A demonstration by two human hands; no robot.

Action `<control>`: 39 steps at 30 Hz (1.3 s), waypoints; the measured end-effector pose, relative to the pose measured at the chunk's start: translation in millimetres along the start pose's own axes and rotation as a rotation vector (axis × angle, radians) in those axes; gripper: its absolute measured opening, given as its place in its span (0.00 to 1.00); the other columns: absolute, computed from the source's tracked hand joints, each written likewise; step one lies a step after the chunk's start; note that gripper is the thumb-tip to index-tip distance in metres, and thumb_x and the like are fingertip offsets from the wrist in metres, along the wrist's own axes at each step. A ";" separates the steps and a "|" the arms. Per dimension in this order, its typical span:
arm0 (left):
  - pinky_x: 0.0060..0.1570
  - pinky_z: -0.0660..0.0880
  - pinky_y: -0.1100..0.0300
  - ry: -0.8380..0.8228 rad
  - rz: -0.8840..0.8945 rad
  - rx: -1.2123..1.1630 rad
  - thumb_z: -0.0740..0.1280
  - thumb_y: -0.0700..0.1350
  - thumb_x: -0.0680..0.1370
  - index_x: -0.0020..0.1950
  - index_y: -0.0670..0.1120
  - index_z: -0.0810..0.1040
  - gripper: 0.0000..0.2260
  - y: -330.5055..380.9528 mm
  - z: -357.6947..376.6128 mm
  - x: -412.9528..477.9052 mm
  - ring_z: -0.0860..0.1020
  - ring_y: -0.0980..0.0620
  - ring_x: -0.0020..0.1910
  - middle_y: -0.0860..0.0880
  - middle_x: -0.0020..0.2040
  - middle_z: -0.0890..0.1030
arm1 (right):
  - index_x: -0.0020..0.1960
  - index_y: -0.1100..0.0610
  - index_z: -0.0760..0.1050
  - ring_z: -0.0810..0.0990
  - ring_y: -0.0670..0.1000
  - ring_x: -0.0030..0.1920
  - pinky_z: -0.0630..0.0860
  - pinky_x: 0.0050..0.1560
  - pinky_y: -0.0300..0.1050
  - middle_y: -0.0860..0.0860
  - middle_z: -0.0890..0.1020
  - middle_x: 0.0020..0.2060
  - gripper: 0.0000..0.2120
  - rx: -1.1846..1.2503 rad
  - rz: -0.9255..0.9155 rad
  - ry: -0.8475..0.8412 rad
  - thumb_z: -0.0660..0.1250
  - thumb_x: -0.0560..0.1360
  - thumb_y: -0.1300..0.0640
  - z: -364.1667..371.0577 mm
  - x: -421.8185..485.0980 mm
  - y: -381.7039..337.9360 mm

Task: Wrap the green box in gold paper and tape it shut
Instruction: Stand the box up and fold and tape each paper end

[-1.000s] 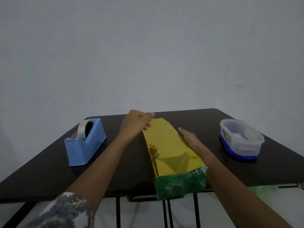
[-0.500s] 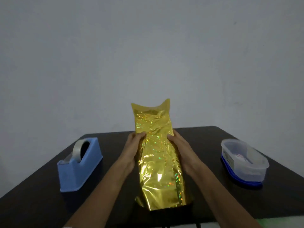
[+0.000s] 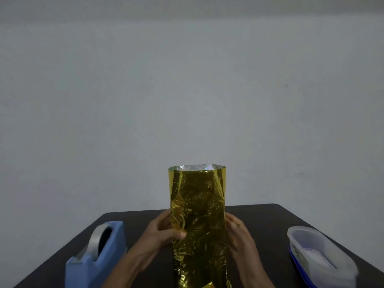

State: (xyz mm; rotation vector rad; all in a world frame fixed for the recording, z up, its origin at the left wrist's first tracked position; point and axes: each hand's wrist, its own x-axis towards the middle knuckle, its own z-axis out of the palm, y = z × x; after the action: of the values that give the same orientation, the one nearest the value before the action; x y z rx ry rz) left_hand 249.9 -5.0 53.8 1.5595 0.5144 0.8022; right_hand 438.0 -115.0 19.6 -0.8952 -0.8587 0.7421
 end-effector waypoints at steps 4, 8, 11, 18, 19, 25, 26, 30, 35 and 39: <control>0.58 0.76 0.47 -0.009 0.015 0.039 0.83 0.49 0.49 0.63 0.51 0.76 0.43 4.3 0.8 2.0 0.80 0.46 0.57 0.47 0.57 0.82 | 0.51 0.53 0.79 0.78 0.52 0.58 0.75 0.56 0.50 0.52 0.81 0.53 0.11 -0.021 -0.131 0.047 0.69 0.71 0.49 8.4 6.1 -28.0; 0.60 0.74 0.46 -0.007 0.025 0.084 0.83 0.51 0.48 0.62 0.53 0.76 0.42 3.8 0.1 1.8 0.79 0.47 0.58 0.49 0.57 0.82 | 0.50 0.52 0.78 0.79 0.52 0.55 0.76 0.45 0.43 0.51 0.81 0.51 0.06 -0.120 -0.203 0.014 0.63 0.77 0.56 14.7 14.9 -47.2; 0.58 0.75 0.48 -0.016 0.034 0.106 0.83 0.52 0.49 0.61 0.53 0.77 0.41 4.4 1.2 -1.5 0.80 0.48 0.57 0.50 0.56 0.82 | 0.48 0.51 0.80 0.79 0.52 0.55 0.77 0.46 0.47 0.50 0.82 0.50 0.06 -0.180 -0.185 0.003 0.64 0.77 0.55 15.9 18.1 -52.8; 0.48 0.78 0.59 -0.041 0.066 0.166 0.82 0.56 0.46 0.60 0.52 0.77 0.43 7.9 0.1 -7.0 0.81 0.52 0.53 0.52 0.54 0.83 | 0.46 0.42 0.81 0.70 0.47 0.63 0.72 0.60 0.57 0.40 0.68 0.67 0.06 -0.460 -0.123 -0.155 0.66 0.75 0.51 18.3 20.7 -85.9; 0.46 0.78 0.61 -0.042 0.068 0.174 0.82 0.57 0.45 0.59 0.52 0.77 0.43 8.3 0.2 -7.7 0.81 0.53 0.53 0.52 0.53 0.83 | 0.47 0.42 0.80 0.70 0.48 0.66 0.70 0.59 0.56 0.40 0.67 0.69 0.06 -0.497 -0.119 -0.189 0.66 0.75 0.52 19.0 21.0 -90.3; 0.47 0.77 0.60 -0.057 0.075 0.239 0.82 0.59 0.46 0.60 0.50 0.76 0.44 11.0 -1.1 -10.7 0.81 0.54 0.53 0.52 0.54 0.83 | 0.62 0.53 0.77 0.63 0.46 0.72 0.65 0.41 0.28 0.42 0.60 0.74 0.14 -0.674 -0.092 -0.339 0.65 0.77 0.57 20.2 30.1 -104.8; 0.48 0.77 0.59 -0.059 0.076 0.242 0.82 0.58 0.46 0.60 0.50 0.76 0.44 11.6 -1.4 -10.6 0.81 0.54 0.53 0.52 0.54 0.83 | 0.62 0.52 0.77 0.63 0.45 0.72 0.64 0.40 0.25 0.42 0.61 0.73 0.14 -0.691 -0.078 -0.361 0.64 0.77 0.57 19.8 31.9 -105.3; 0.45 0.78 0.61 -0.064 0.088 0.258 0.81 0.58 0.47 0.60 0.49 0.76 0.43 12.0 -2.1 -11.0 0.81 0.55 0.52 0.53 0.53 0.83 | 0.55 0.52 0.80 0.64 0.43 0.69 0.65 0.38 0.19 0.46 0.69 0.68 0.10 -0.730 -0.075 -0.461 0.67 0.75 0.60 24.1 38.4 -103.1; 0.45 0.78 0.62 -0.060 0.103 0.250 0.81 0.59 0.48 0.61 0.47 0.75 0.44 10.6 -2.8 -12.1 0.81 0.54 0.54 0.51 0.55 0.83 | 0.64 0.50 0.76 0.63 0.45 0.70 0.66 0.64 0.38 0.47 0.62 0.73 0.28 -0.801 -0.055 -0.504 0.73 0.64 0.51 28.6 48.5 -97.6; 0.43 0.78 0.65 -0.073 0.118 0.235 0.81 0.51 0.50 0.60 0.46 0.76 0.39 11.6 -0.8 -14.3 0.82 0.54 0.52 0.51 0.53 0.84 | 0.67 0.52 0.72 0.72 0.47 0.62 0.70 0.61 0.38 0.47 0.70 0.67 0.31 -0.848 -0.052 -0.486 0.76 0.66 0.53 32.9 46.5 -98.6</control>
State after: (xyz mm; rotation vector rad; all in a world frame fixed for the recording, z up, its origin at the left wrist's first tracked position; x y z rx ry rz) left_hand 238.4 -16.6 62.3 1.8433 0.4799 0.7925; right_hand 449.3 -107.7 132.6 -1.4538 -1.6860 0.5450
